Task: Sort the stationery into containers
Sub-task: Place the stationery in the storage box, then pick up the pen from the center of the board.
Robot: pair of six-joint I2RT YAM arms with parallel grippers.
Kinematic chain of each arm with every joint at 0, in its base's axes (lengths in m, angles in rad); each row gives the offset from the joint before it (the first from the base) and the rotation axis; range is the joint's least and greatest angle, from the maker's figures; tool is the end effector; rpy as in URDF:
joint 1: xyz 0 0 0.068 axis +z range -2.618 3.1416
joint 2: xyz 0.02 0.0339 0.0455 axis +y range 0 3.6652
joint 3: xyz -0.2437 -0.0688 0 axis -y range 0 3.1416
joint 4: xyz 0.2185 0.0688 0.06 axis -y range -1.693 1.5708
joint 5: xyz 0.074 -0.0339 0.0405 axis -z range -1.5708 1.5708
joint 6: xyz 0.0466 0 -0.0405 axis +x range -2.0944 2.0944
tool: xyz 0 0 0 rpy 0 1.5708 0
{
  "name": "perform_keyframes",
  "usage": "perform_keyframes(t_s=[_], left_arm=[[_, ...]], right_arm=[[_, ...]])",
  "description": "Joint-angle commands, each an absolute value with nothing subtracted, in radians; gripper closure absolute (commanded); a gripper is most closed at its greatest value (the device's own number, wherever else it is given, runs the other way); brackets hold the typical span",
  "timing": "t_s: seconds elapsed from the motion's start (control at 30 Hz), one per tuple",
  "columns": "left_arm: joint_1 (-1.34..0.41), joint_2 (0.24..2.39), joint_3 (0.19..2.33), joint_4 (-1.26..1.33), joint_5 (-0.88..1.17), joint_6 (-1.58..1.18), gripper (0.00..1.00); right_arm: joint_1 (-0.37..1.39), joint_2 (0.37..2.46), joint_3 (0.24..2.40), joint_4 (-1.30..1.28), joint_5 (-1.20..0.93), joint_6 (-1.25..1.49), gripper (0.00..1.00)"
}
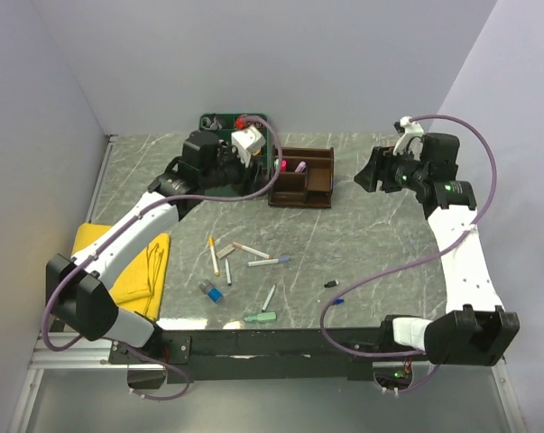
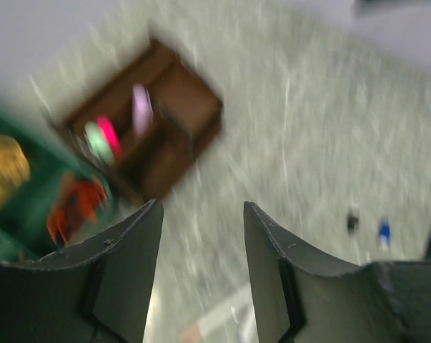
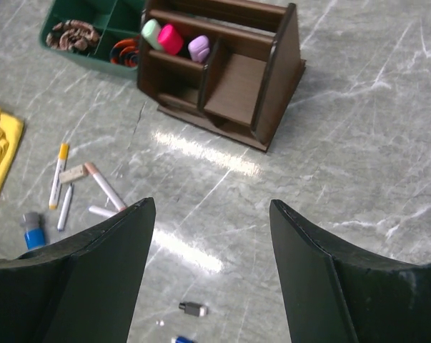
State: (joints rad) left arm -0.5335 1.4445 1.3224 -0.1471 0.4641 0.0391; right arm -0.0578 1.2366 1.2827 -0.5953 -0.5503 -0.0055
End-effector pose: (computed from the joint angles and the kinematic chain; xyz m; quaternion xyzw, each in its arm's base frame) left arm 0.2692 -0.1832 0.3574 0.3523 0.7034 -0.3217 0.5269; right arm 0.2535 0.0097 0.3544 -0.1108 0.8427 0.2220 0.4777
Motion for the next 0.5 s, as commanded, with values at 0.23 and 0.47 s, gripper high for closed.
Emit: perform_keyframes(t_s=[0.23,0.47], left_arm=[[-0.535,1.330,1.120,-0.641,0.558,0.351,0.45],[-0.535,1.301,1.109,-0.711,0.476,0.425,0.43]], right_arm=[[0.020,1.121,1.241,-0.765,-0.623,-0.227,0.27],[0.086,1.054,1.216,-0.810,-0.592,-0.251,0.27]])
